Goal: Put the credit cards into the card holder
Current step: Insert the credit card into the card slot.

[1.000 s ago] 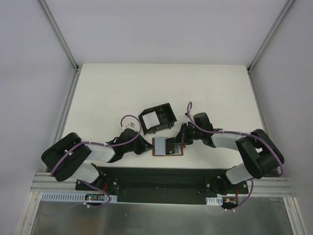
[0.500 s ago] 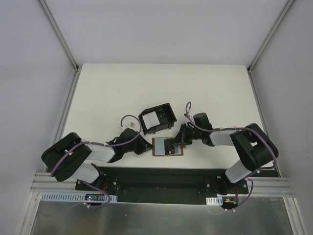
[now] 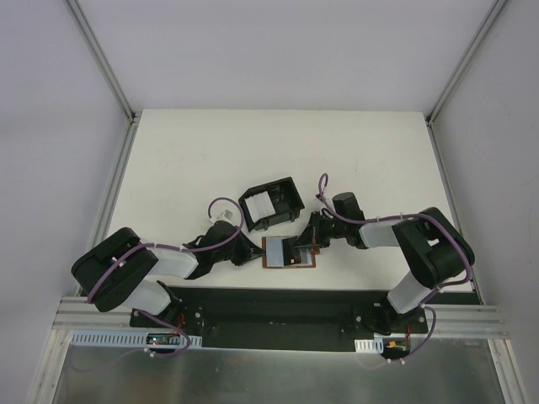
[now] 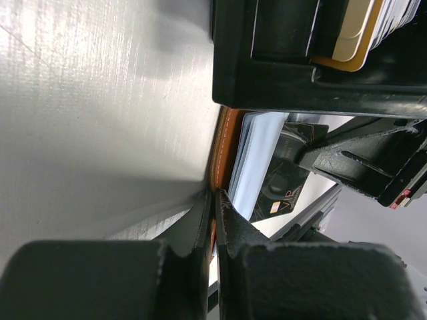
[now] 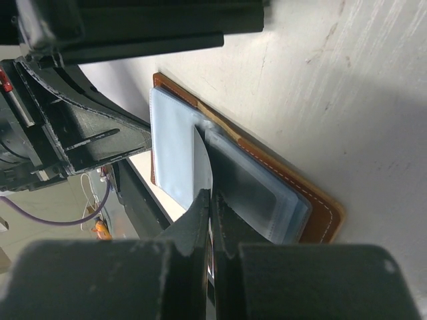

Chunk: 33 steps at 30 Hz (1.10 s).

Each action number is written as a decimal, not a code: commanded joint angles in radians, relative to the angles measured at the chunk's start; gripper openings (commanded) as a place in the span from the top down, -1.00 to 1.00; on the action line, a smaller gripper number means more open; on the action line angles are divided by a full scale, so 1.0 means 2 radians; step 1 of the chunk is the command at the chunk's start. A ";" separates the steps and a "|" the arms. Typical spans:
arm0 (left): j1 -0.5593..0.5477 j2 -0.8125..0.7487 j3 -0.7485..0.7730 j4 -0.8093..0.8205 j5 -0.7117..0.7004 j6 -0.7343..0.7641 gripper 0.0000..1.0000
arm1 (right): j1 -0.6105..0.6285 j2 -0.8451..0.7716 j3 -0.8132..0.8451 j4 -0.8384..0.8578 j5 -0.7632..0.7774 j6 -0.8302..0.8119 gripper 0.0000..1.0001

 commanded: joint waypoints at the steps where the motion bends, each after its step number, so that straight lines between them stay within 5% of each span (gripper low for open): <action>1: -0.002 0.031 -0.021 -0.123 -0.016 0.039 1.00 | -0.007 0.010 0.010 0.007 0.021 -0.016 0.99; 24: -0.003 0.038 -0.018 -0.120 -0.012 0.038 1.00 | 0.016 0.020 -0.026 0.087 0.048 0.052 0.88; 33: -0.003 0.036 -0.020 -0.119 -0.013 0.038 1.00 | 0.052 0.009 -0.024 0.092 0.092 0.084 0.59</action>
